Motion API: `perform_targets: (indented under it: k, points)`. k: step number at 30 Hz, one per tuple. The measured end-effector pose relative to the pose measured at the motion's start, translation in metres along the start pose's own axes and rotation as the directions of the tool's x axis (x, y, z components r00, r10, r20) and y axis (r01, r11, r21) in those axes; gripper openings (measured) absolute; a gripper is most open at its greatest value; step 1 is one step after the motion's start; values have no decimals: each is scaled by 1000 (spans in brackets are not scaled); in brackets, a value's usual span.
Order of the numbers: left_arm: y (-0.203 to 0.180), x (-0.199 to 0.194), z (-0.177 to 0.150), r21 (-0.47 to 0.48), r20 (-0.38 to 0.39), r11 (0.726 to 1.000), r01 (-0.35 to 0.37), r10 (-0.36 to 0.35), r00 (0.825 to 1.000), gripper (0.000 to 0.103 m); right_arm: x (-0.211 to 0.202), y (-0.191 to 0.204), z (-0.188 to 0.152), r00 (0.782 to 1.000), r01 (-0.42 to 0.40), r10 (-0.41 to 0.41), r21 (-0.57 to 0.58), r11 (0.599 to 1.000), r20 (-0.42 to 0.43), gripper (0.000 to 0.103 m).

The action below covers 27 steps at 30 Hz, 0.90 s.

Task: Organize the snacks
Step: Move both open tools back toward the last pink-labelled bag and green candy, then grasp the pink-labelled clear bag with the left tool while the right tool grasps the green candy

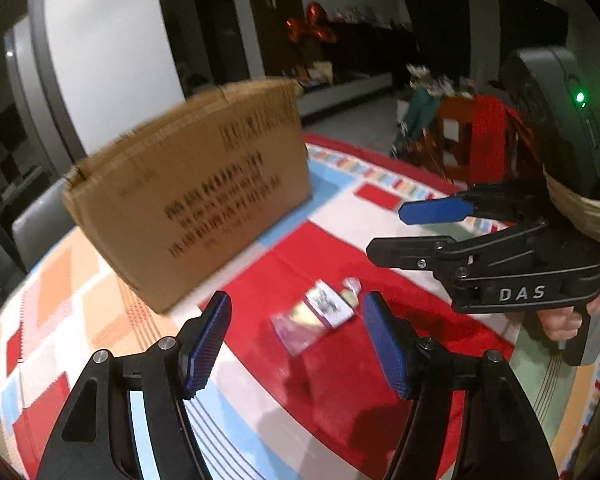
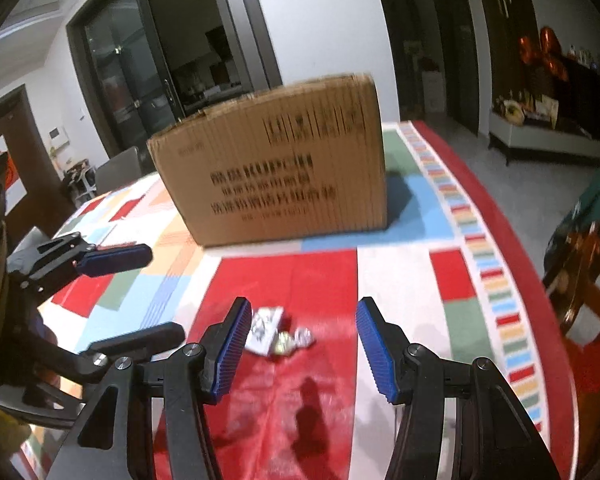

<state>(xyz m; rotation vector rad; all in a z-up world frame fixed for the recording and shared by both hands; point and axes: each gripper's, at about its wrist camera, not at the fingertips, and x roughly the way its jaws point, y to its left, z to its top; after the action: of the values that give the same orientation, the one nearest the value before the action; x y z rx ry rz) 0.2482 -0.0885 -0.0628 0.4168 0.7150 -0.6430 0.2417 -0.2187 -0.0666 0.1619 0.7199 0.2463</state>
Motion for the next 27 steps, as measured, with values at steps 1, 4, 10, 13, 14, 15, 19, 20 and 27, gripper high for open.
perform_targets:
  k: [1,4,10,13,14,15,19,20,27]
  points:
    - [-1,5,-3,10,-20,1000,13,-13,1000,67,3,0,-4,1000,3,-3,6,1000,-14,56]
    - [0,18,-6,35,-67,999,33,-31,997,67,10,1,-15,999,6,-6,3,1000,-43,56]
    - [1,40,-9,72,-143,994,79,-68,987,67,21,2,-28,996,1,0,7,1000,-92,56]
    - [2,50,-9,84,-174,991,107,-91,981,67,24,1,-30,994,1,1,16,1000,-107,56]
    - [2,53,-8,89,-179,990,112,-95,979,67,26,0,-30,994,2,0,18,1000,-110,56]
    - [3,56,-8,96,-185,989,113,-94,978,67,27,0,-30,993,4,-1,21,1000,-114,56]
    - [5,65,-6,104,-191,984,143,-121,974,67,31,-2,-31,992,9,-5,31,999,-129,56]
    - [6,66,-4,104,-187,983,152,-130,974,67,32,-3,-31,991,9,-5,34,999,-131,56]
    - [7,73,1,127,-177,973,194,-170,970,67,34,-6,-32,990,18,-11,51,999,-141,56]
